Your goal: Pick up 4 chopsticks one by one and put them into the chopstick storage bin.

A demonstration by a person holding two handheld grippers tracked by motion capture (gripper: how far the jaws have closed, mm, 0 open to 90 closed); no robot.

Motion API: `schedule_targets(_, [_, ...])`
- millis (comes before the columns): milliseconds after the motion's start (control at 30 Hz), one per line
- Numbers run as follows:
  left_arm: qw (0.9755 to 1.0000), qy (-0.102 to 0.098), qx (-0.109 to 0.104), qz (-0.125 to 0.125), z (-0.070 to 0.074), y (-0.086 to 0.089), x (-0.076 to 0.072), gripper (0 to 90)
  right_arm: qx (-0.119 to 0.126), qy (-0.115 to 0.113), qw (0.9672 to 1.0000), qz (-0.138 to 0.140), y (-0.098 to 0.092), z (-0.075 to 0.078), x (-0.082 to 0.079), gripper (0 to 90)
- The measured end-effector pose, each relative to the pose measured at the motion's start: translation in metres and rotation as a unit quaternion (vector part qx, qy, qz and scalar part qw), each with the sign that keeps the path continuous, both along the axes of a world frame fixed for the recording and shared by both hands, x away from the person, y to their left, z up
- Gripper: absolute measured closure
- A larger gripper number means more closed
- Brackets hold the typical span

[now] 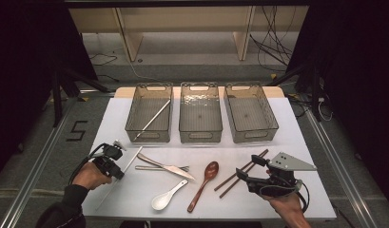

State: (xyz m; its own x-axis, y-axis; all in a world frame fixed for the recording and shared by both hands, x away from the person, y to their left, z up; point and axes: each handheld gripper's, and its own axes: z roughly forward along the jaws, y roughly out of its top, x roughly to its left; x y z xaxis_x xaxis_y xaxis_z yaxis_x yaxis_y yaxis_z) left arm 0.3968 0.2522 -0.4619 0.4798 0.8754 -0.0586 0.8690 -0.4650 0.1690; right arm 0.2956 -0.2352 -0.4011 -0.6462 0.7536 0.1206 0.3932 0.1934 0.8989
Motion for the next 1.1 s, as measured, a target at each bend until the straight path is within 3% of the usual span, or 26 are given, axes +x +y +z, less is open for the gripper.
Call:
schedule_targets(333, [0.9997,-0.022,-0.008,0.009,0.006,0.005,0.000,84.4,0.000,0.000,1.0000,0.000,0.000,0.000,0.000,26.7])
schedule_targets(467, [0.9995,-0.026,-0.015,0.004,0.012,0.007,-0.002,84.4,0.000,0.001,1.0000,0.000,0.000,0.000,0.000,26.8])
schedule_targets(733, [0.9982,-0.052,-0.030,-0.009,0.030,0.004,-0.005,84.3,0.001,0.001,1.0000,0.000,0.000,0.000,0.000,26.8])
schedule_targets(833, [0.9976,-0.051,-0.045,-0.014,0.033,0.002,-0.005,84.3,0.000,0.002,1.0000,0.000,0.000,-0.001,0.000,26.8])
schedule_targets(1100, [0.9961,-0.064,-0.055,-0.026,0.041,-0.003,-0.007,84.3,-0.001,0.002,1.0000,0.001,0.000,-0.001,0.000,26.8])
